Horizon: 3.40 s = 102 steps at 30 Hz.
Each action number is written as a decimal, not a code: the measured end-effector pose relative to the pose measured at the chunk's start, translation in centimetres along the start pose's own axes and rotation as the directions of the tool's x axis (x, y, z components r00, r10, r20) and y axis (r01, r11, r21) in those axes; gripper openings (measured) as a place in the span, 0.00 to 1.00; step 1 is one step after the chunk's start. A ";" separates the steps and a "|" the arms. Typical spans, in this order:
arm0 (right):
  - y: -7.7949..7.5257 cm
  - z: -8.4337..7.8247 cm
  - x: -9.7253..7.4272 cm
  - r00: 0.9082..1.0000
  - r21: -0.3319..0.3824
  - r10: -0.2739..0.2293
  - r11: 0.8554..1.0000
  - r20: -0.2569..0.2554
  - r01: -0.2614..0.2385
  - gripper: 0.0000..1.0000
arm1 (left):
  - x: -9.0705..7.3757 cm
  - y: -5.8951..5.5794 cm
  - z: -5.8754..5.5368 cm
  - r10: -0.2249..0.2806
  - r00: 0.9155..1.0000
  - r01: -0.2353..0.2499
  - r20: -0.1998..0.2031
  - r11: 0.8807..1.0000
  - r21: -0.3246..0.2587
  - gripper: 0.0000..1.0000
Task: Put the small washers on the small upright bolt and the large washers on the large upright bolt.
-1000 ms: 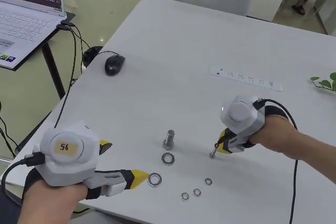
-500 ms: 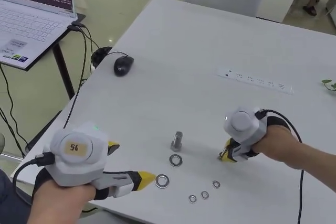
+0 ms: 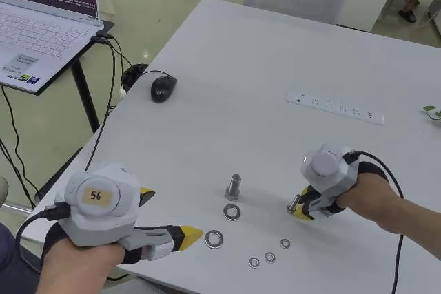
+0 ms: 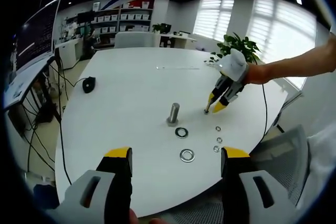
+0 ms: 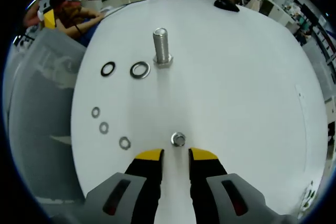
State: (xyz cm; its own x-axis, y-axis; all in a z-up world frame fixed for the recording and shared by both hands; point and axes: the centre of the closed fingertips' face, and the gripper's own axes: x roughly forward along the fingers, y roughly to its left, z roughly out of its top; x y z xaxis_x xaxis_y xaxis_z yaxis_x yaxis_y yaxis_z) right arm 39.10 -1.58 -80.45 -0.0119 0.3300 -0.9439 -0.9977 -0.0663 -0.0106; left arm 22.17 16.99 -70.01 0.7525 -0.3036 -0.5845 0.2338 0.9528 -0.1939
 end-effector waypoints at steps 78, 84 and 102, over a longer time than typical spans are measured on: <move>5.9 -0.1 -0.2 0.992 0.010 0.011 1.000 0.127 -0.012 0.13 | -0.2 -1.4 0.3 -0.023 1.000 0.022 0.012 0.999 0.031 0.67; 3.9 0.2 -2.4 0.989 0.021 -0.042 0.999 0.141 0.039 0.13 | 0.0 -1.4 0.3 -0.028 1.000 0.027 0.011 0.999 0.032 0.68; 0.0 3.2 -4.6 0.990 -0.078 -0.077 0.993 0.118 0.086 0.13 | 0.1 -1.6 0.3 -0.031 0.999 0.031 0.013 0.999 0.033 0.68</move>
State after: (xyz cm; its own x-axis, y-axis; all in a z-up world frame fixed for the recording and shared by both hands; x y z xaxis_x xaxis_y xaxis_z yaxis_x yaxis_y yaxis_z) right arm 38.96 -0.09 -75.02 0.0571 0.4426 -0.8949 -0.9868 -0.1110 -0.1179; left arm 22.02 15.47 -69.54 0.7528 -0.3330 -0.5678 0.2767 0.9428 -0.1859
